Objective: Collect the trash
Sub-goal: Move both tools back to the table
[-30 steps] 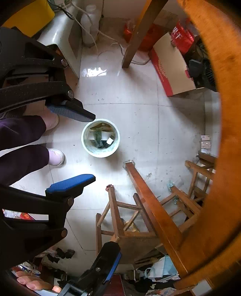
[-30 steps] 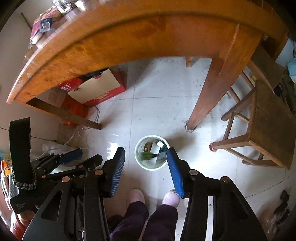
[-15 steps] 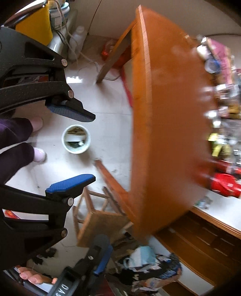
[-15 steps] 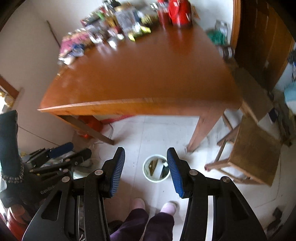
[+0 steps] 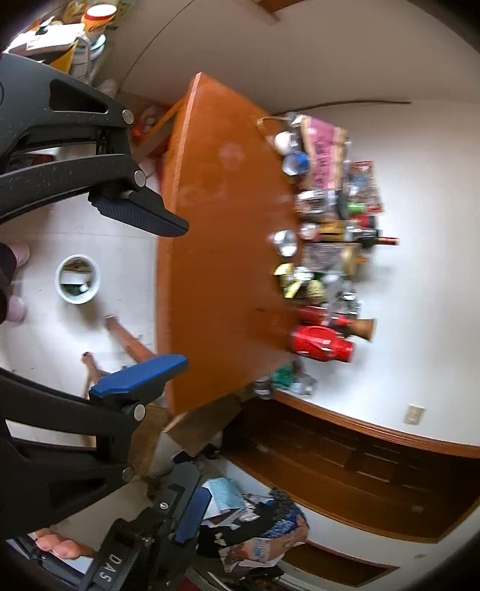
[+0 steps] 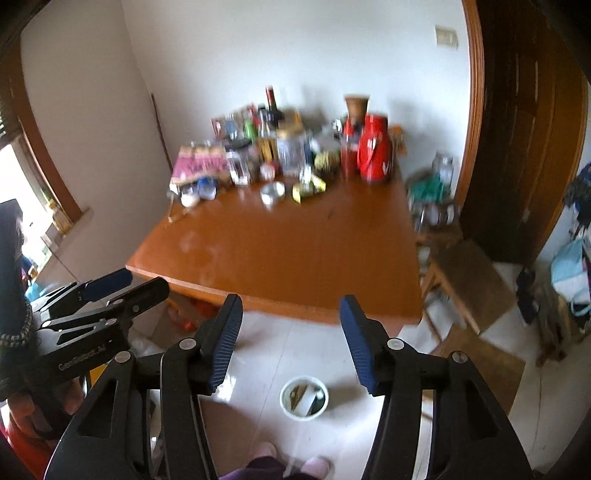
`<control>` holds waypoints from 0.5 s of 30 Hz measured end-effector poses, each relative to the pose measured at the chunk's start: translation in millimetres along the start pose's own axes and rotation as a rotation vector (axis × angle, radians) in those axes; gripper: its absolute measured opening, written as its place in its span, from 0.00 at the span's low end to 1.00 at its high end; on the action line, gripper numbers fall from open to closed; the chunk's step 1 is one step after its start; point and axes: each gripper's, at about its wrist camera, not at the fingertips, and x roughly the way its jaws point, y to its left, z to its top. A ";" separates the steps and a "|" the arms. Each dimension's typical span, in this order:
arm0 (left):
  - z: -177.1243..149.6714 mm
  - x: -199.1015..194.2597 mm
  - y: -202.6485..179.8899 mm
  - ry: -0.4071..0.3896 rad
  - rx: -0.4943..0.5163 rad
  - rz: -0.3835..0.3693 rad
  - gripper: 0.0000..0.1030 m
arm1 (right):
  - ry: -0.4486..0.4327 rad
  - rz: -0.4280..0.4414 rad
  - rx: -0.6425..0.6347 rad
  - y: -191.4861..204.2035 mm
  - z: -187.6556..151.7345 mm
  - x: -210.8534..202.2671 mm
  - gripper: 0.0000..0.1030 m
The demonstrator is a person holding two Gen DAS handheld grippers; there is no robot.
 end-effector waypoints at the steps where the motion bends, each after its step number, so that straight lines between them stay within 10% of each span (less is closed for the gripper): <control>1: 3.7 -6.5 -1.1 -0.021 0.002 0.002 0.65 | -0.030 -0.003 -0.001 0.2 6.2 -6.7 0.58; 6: 27.5 -33.0 2.2 -0.138 0.003 0.020 0.91 | -0.130 -0.017 -0.003 3.3 29.9 -23.2 0.75; 15: 75.1 -10.6 37.5 -0.222 0.021 0.025 0.96 | -0.195 -0.065 0.002 17.1 69.9 2.1 0.87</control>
